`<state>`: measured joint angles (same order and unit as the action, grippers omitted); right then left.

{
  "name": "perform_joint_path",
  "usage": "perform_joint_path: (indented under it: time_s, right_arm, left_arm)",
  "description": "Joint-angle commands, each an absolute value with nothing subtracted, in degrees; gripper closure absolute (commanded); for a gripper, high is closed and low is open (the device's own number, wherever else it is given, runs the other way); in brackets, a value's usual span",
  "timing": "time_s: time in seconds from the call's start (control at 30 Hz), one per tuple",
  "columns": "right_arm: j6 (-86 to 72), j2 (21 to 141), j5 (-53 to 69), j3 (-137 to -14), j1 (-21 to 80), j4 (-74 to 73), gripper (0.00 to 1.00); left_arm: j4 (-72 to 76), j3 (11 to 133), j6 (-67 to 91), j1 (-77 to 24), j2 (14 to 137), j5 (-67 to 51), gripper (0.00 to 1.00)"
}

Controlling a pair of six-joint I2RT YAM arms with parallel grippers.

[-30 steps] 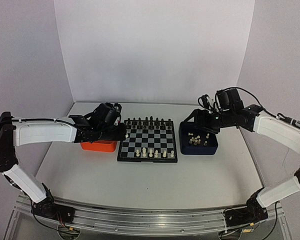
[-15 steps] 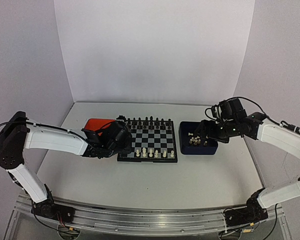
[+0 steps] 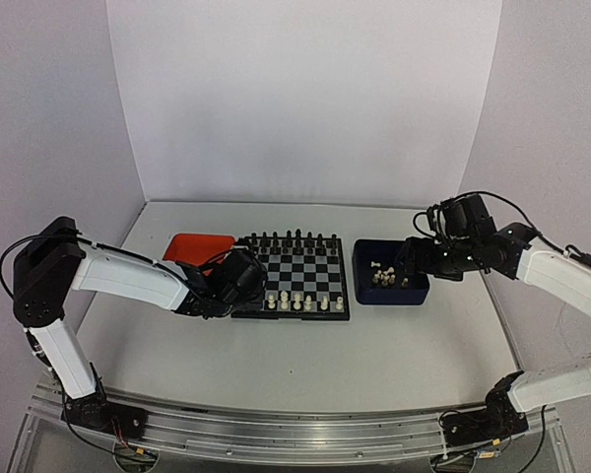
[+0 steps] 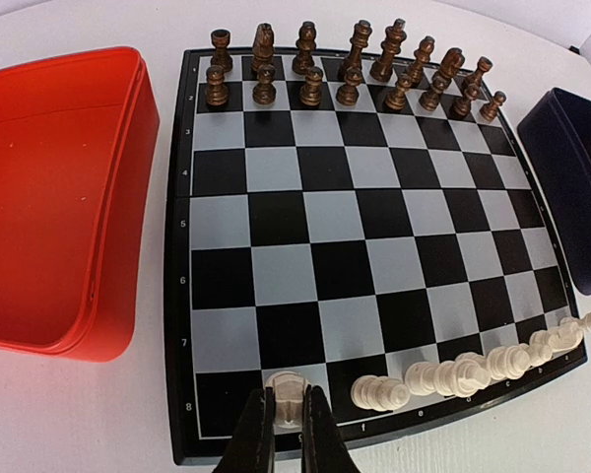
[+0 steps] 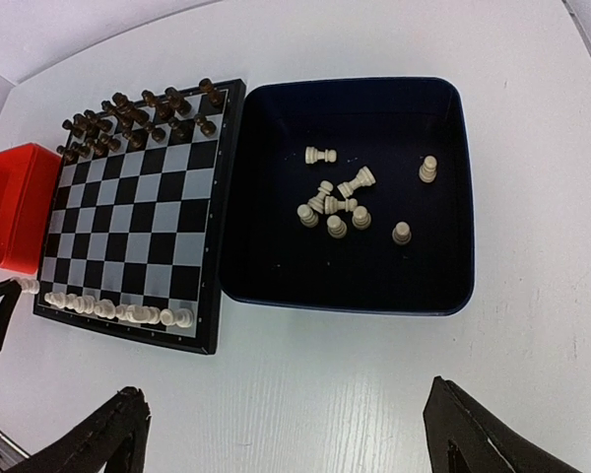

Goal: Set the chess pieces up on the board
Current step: Place the chess piece on the chessboard.

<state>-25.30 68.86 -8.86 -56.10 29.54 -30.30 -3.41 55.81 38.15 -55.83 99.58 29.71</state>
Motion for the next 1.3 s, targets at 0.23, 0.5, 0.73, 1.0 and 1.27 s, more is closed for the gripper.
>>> perform_joint_path:
  time_s: [0.23, 0.5, 0.73, 1.0, 1.27]
  right_arm:
    - [-23.72, 67.68, -10.16, -55.77, 29.19, -31.85, 0.05]
    - [-23.64, 67.51, -9.93, -55.81, 29.19, -32.29, 0.05]
    - [-23.44, 67.37, -10.17, -55.81, 29.22, -32.68, 0.06]
    - [-23.29, 67.24, -10.37, -55.88, 29.21, -32.96, 0.05]
    - [-23.12, 67.15, -10.38, -56.01, 29.19, -33.34, 0.05]
  left_arm:
    - [-0.39, 55.76, 41.56, -56.09, 101.14, 30.02, 1.0]
    - [1.44, 55.48, 42.22, -56.72, 102.46, 29.94, 1.0]
    - [0.7, 55.32, 43.4, -57.16, 102.8, 30.68, 1.0]
    - [0.78, 55.73, 44.18, -57.48, 104.39, 31.07, 1.0]
    - [0.35, 56.31, 44.5, -57.58, 105.24, 31.85, 1.0]
